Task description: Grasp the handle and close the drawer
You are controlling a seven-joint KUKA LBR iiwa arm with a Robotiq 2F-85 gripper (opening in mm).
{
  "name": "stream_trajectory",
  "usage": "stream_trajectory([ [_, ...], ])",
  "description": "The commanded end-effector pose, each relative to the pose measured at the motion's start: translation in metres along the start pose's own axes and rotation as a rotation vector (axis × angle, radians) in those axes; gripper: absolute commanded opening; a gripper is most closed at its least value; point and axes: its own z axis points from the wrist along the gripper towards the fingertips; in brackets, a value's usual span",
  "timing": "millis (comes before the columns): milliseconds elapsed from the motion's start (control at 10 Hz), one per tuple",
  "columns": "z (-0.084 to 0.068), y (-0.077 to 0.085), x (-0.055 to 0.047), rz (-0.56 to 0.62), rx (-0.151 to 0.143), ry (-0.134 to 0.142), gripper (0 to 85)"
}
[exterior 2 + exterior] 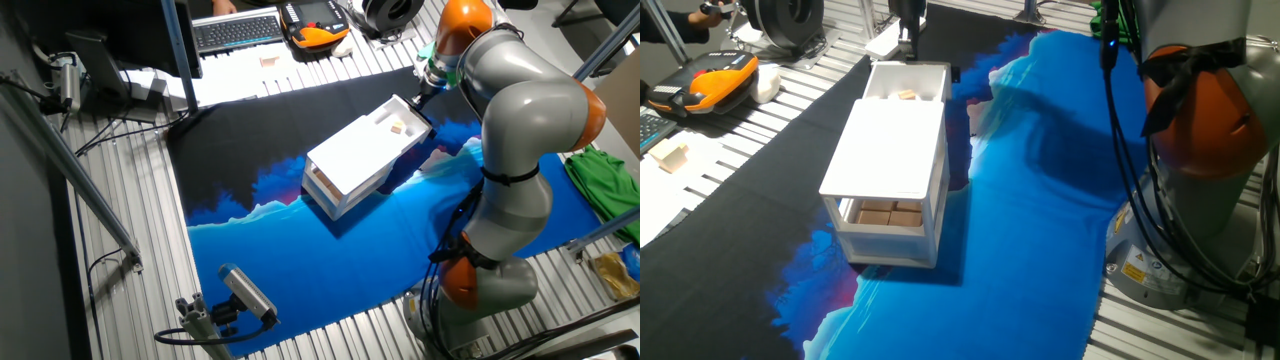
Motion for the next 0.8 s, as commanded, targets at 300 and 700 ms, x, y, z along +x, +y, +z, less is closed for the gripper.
stream_trajectory([
  [300,-0.0007,0.0004,-0.0005,0.018,-0.001,-0.011,17.0],
  [700,0.0023,0.006,0.0001,0.032,-0.011,-0.016,17.0],
])
